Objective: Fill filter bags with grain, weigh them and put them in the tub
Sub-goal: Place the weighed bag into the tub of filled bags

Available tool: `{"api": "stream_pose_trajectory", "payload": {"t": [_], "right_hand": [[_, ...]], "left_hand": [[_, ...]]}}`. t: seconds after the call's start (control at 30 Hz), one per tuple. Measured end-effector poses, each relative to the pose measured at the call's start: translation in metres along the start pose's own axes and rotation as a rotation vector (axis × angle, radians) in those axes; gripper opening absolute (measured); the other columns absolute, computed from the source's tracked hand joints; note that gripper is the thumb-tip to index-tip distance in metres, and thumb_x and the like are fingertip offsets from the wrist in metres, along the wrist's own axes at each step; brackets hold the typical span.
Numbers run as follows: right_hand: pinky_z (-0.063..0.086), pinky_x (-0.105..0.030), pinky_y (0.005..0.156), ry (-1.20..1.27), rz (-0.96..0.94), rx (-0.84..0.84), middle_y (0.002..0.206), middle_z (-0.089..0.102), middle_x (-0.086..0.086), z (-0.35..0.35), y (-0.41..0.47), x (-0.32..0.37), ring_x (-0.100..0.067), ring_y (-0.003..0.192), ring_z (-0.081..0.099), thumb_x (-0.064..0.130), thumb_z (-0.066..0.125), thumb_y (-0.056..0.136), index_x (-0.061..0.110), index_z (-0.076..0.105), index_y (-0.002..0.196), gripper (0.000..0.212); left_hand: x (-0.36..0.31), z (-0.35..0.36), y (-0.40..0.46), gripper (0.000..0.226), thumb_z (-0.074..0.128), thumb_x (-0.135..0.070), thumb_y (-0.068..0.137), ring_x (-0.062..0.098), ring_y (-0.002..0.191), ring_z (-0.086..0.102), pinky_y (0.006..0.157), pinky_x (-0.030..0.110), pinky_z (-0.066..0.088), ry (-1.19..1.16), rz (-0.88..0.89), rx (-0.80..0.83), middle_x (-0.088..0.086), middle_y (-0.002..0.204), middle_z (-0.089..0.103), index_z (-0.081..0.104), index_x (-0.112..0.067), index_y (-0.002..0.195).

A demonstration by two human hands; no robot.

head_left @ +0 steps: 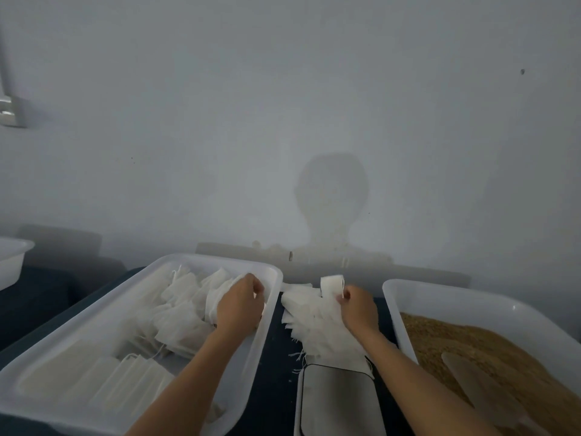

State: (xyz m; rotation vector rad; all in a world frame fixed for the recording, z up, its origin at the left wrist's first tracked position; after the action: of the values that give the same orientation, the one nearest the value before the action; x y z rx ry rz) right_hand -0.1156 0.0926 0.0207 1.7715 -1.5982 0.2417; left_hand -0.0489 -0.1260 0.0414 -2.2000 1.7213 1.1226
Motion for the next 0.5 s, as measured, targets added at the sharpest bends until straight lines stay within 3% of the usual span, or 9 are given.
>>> {"api": "stream_pose_trajectory", "payload": {"t": [0.1, 0.17, 0.27, 0.33, 0.43, 0.5], "right_hand": [[0.021, -0.03, 0.053, 0.166, -0.074, -0.105, 0.057, 0.033, 0.004, -0.036, 0.006, 0.009, -0.012, 0.055, 0.033, 0.012, 0.051, 0.095, 0.019, 0.027, 0.061, 0.042], [0.023, -0.028, 0.053, 0.265, -0.138, -0.146, 0.058, 0.033, 0.003, -0.066, 0.003, 0.009, -0.011, 0.056, 0.032, 0.011, 0.052, 0.094, 0.018, 0.029, 0.062, 0.039], [0.028, -0.017, 0.051, 0.352, -0.196, -0.121, 0.061, 0.037, 0.004, -0.112, -0.011, -0.004, -0.007, 0.056, 0.035, 0.013, 0.051, 0.095, 0.017, 0.034, 0.064, 0.036], [0.032, -0.016, 0.055, 0.412, -0.171, -0.057, 0.066, 0.044, 0.005, -0.136, -0.028, -0.022, -0.003, 0.059, 0.043, 0.016, 0.049, 0.096, 0.017, 0.043, 0.068, 0.029], [0.047, -0.015, 0.061, 0.575, -0.041, 0.07, 0.084, 0.061, 0.008, -0.159, -0.057, -0.054, 0.0, 0.075, 0.057, 0.021, 0.047, 0.096, 0.024, 0.061, 0.088, 0.016], [0.049, -0.014, 0.064, 0.639, 0.058, 0.104, 0.095, 0.062, 0.011, -0.167, -0.072, -0.075, 0.0, 0.084, 0.056, 0.017, 0.047, 0.095, 0.03, 0.061, 0.1, 0.019]], "left_hand": [[-0.027, -0.006, -0.007, 0.01, 0.049, -0.01, 0.09, 0.015, 0.076, 0.055, 0.067, 0.027, 0.043, -0.143, 0.086, -0.063, -0.004, 0.095, 0.062, 0.054, -0.018, 0.095], [-0.053, -0.003, -0.013, 0.009, 0.05, -0.01, 0.091, 0.014, 0.08, 0.055, 0.07, 0.026, 0.042, -0.25, 0.162, -0.002, -0.005, 0.094, 0.061, 0.053, -0.02, 0.092], [-0.094, 0.012, -0.024, 0.009, 0.052, -0.012, 0.091, 0.01, 0.084, 0.055, 0.075, 0.03, 0.049, -0.475, 0.204, 0.174, -0.01, 0.093, 0.057, 0.052, -0.02, 0.095], [-0.12, 0.025, -0.035, 0.012, 0.052, -0.021, 0.094, 0.008, 0.088, 0.056, 0.071, 0.024, 0.05, -0.639, 0.183, 0.321, -0.009, 0.1, 0.056, 0.052, -0.02, 0.106], [-0.155, 0.054, -0.057, 0.034, 0.047, -0.036, 0.096, 0.01, 0.1, 0.055, 0.074, 0.018, 0.047, -0.729, 0.179, 0.522, -0.003, 0.114, 0.055, 0.046, -0.017, 0.125], [-0.175, 0.075, -0.073, 0.042, 0.046, -0.041, 0.096, 0.011, 0.104, 0.054, 0.081, 0.02, 0.046, -0.727, 0.199, 0.639, -0.001, 0.119, 0.054, 0.044, -0.016, 0.13]]}}
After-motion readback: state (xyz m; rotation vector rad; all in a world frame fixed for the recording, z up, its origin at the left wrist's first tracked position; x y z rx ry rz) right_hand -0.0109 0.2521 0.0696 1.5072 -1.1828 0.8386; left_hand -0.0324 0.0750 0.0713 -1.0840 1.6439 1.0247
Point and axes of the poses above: each hand's wrist, its own y-axis towards the middle knuckle, its own z-axis out of the palm, x = y × z, the point moved 3 cm from there along y, towards the middle knuckle
